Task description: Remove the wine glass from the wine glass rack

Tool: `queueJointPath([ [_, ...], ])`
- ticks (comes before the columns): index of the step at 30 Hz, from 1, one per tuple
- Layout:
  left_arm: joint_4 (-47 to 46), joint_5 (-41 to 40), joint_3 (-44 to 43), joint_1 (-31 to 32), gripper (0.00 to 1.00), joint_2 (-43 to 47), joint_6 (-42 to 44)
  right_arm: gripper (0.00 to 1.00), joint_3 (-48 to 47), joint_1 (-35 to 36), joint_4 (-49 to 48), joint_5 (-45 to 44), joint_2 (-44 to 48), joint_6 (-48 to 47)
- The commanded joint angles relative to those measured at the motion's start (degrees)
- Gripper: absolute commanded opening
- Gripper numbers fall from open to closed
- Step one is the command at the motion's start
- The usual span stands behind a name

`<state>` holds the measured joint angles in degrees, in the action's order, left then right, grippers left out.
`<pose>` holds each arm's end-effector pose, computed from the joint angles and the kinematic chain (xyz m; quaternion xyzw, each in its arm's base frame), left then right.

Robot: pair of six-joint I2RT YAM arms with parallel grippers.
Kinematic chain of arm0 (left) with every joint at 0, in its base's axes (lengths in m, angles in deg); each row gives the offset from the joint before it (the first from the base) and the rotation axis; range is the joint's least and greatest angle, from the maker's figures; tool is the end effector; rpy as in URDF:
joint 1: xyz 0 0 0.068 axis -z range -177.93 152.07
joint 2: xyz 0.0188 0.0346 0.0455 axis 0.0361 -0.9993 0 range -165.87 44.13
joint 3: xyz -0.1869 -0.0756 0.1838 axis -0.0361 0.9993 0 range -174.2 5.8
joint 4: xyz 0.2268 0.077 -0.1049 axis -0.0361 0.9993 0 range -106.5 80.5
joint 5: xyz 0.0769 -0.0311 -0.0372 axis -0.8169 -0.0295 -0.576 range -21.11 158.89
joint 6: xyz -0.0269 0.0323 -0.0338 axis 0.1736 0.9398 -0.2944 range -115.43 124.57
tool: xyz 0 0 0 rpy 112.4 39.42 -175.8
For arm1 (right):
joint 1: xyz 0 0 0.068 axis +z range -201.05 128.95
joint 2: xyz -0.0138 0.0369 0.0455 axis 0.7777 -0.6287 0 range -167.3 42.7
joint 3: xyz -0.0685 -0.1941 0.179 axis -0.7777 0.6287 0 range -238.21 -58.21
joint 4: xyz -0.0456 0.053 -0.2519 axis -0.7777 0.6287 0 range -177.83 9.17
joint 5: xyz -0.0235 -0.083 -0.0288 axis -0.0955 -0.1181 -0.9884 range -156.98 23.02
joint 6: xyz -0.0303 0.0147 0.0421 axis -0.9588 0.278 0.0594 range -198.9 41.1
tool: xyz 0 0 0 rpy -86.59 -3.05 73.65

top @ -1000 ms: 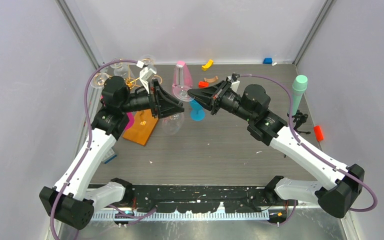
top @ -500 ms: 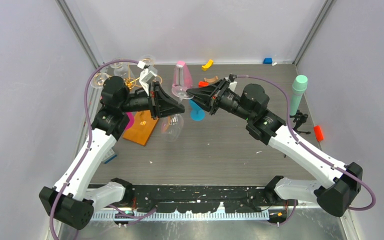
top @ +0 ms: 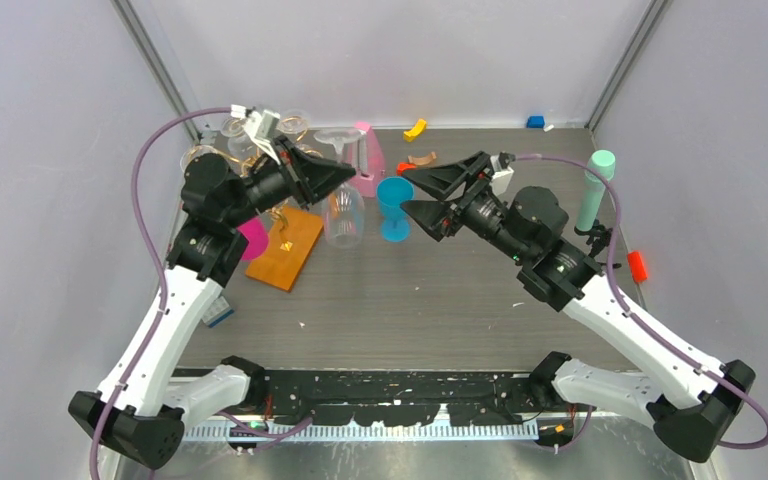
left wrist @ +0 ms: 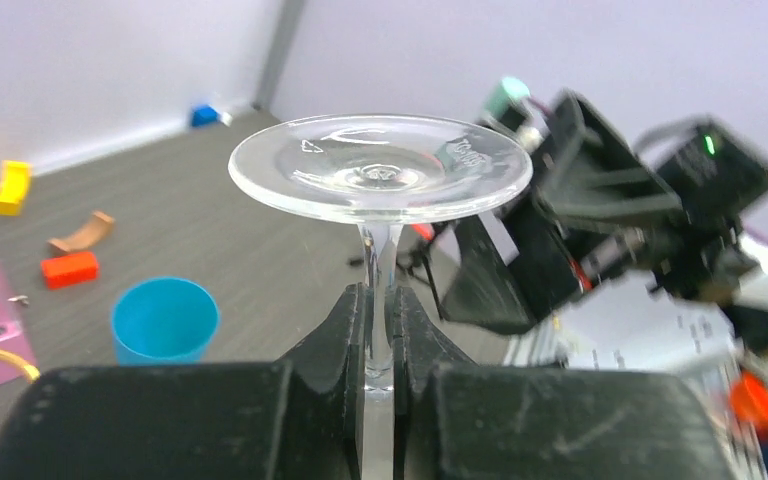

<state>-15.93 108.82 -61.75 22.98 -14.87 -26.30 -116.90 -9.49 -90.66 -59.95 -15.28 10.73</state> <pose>0.1953 -0.0991 0.4496 0.2031 0.6368 -0.5113 0.5402 0.1717 0.1582 0.4072 0.2376 0.6425 0.6796 0.2623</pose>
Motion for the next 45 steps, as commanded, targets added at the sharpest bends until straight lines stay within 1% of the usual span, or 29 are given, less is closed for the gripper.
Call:
queueJointPath([
  [1,-7.18,-19.08,-5.47,0.02,0.0,1.44,-8.69,0.86,0.82,0.23,0.53,-4.58,2.08,-9.22],
  [3,-7.15,-24.76,-6.71,0.04,0.0,1.41,-12.69,0.85,1.7,0.54,-1.01,-3.3,1.66,-10.7],
  [5,-6.91,-30.34,-6.97,0.01,0.0,1.6,-17.46,0.85,2.96,1.3,-5.26,-1.5,0.65,-11.08],
  [7,-7.46,-34.25,-6.24,0.01,0.0,1.82,-21.98,0.84,3.72,3.15,-10.87,0.04,-0.69,-10.91],
  [8,-7.58,-35.75,-5.72,0.01,0.0,1.99,-23.68,0.84,3.79,3.82,-14.72,0.54,-1.74,-11.35],
  [11,-9.2,-38.96,-3.62,0.01,0.0,2.85,-27.9,0.83,3.18,7.42,-21.29,-0.3,-3.21,-14.53],
  [15,-10.63,-42.32,-1.07,0.03,0.0,4.24,-32.74,0.77,2.41,10.29,-26.88,-3.14,-4.79,-18.46],
  [20,-11.42,-43.23,1.13,0.03,0.0,5.12,-36.84,0.66,2.11,10.64,-31.06,-5.33,-7.11,-18.7],
  [22,-11.96,-43.38,2.18,0.06,0.0,5.44,-38.49,0.62,1.54,10.65,-31.49,-6.38,-7.98,-18.42],
  [24,-12.93,-43.23,3.0,0.03,0.0,5.56,-39.87,0.56,0.84,10.66,-31.06,-7.95,-8.75,-18.03],
  [27,-13.43,-41.79,2.52,0.07,0.0,4.85,-40.24,0.53,-0.29,10.68,-30.67,-9.85,-9.93,-18.3],
  [29,-12.89,-40.58,1.66,0.06,0.0,4.02,-40.24,0.51,-1.69,10.73,-30.72,-9.1,-10.54,-19.6],
  [32,-13.02,-40.19,1.52,0.09,0.0,3.4,-40.83,0.49,-4.63,10.65,-27.58,-8.77,-11.09,-22.55],
  [35,-13.1,-40.19,1.91,0.08,0.0,3.7,-41.46,0.48,-5.61,10.65,-27.88,-8.75,-11.76,-23.14],
  [37,-13.7,-40.19,2.69,0.05,0.0,4.02,-42.3,0.46,-6.13,10.67,-28.61,-8.82,-12.25,-23.01],
  [45,-17.0,-40.19,5.38,0.05,0.0,5.13,-44.89,0.44,-7.44,10.65,-33.54,-7.95,-16.26,-18.31],
])
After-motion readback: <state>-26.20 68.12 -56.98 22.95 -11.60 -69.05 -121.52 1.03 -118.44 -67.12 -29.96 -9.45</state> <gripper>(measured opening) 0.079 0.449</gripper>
